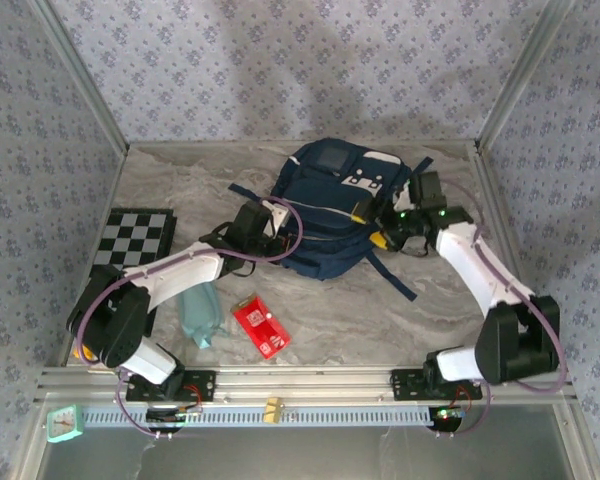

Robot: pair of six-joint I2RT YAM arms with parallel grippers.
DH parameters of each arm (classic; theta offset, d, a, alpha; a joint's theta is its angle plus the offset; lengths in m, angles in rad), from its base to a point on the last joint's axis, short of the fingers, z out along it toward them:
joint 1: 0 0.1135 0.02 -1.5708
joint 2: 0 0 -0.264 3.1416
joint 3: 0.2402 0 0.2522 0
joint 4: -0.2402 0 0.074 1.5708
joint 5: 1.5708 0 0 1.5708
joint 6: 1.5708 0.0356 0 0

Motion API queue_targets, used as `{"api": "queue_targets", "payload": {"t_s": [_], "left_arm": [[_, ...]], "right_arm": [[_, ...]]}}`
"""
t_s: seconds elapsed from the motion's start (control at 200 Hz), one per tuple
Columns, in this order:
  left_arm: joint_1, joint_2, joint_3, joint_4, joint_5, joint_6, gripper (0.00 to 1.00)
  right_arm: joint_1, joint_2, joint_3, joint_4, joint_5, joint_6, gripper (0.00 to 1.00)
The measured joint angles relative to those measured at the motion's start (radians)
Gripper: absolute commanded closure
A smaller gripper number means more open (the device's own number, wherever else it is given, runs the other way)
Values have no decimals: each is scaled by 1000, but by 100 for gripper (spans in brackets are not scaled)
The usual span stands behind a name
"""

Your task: Pack books, pencil case, and school supplies into a backpack

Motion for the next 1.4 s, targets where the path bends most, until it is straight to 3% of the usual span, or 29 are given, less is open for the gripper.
{"api": "queue_targets", "payload": {"t_s": [0.235, 0.59, 0.83, 0.93, 1.139, 1.279, 1.404], "left_arm": [[-4, 7, 2, -1, 0, 0, 100], [-4, 21, 19, -2, 0, 0, 100], [-11, 22, 27, -3, -13, 1, 100], [-22, 23, 36, -1, -20, 0, 100], [-61, 23, 37, -1, -47, -27, 100], [-155, 18, 36, -15, -107, -62, 100], [-230, 3, 31, -10, -140, -108, 100]], "right_arm": [[244, 0, -80, 127, 223, 267, 27], [336, 229, 35, 217, 436, 410, 45], [349, 333, 167, 145, 497, 391, 84], [336, 349, 209, 135, 487, 351, 100], [300, 403, 287, 79, 367, 195, 100], [255, 405, 309, 10, 247, 25, 100], [158, 399, 312, -98, 120, -125, 100]]}}
